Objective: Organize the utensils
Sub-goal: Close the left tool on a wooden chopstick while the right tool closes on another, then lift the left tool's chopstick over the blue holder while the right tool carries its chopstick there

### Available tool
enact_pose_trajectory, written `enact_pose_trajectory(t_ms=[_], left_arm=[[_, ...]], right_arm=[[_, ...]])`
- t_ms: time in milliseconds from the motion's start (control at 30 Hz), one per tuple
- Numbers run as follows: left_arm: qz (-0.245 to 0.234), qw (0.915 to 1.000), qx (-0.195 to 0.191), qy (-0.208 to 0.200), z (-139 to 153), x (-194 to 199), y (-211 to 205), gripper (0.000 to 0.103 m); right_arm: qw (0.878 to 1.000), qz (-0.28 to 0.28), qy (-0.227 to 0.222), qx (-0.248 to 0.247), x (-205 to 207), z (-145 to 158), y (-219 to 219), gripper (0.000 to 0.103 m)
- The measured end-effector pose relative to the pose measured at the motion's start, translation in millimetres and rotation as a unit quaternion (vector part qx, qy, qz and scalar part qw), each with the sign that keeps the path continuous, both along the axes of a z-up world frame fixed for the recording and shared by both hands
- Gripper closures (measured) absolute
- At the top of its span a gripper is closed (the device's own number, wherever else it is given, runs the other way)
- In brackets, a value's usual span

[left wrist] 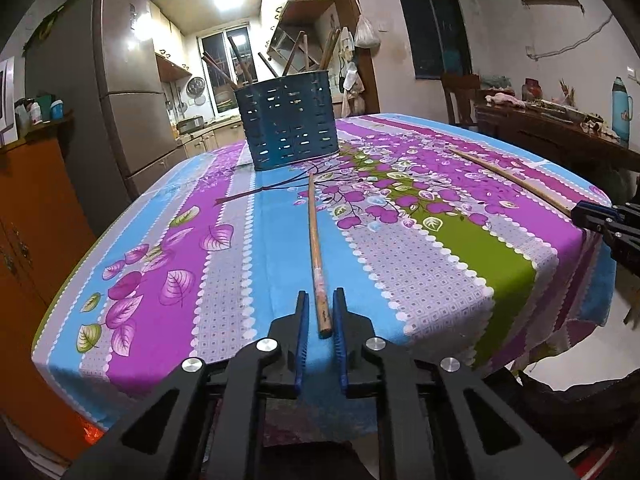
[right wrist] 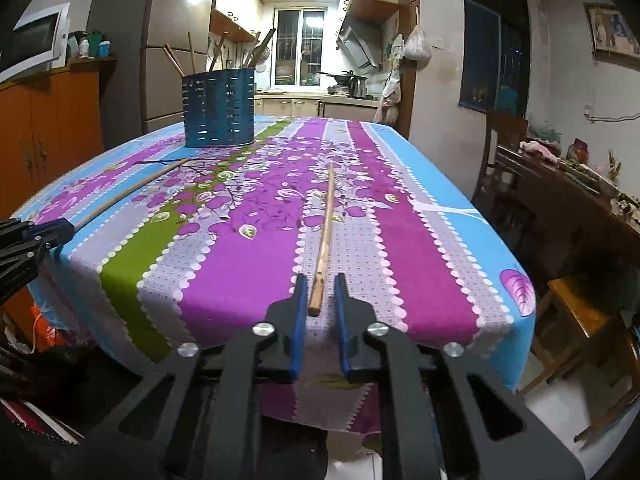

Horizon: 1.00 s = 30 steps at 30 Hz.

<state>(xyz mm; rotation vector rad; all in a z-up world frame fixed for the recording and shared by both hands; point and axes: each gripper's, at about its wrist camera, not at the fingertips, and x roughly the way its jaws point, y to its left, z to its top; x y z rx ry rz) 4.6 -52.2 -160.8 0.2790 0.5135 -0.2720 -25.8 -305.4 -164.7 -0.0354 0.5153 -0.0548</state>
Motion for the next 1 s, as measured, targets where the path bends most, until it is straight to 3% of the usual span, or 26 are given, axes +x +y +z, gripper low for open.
enact_pose_trajectory(t_ms=[167, 667, 1000], left_arm=[[0.000, 1.0000, 0.005, 0.003, 0.3, 1.5, -2.3, 0.093], [-0.004, 0.9999, 0.004, 0.014, 1.4, 3.9, -2.8, 0.094], [-0.007, 0.9997, 0.008, 0.022, 2.7, 4.2, -1.8, 0.095]], right_arm=[[0.999, -0.003, -0.005, 0.041, -1.7, -1.4, -6.4, 0.097], [0.998, -0.010, -0.002, 0.054, -1.5, 2.6, -7.1, 0.098], [0.999, 0.007, -0.031, 0.035, -4.5, 27.0, 3.2, 0.098]])
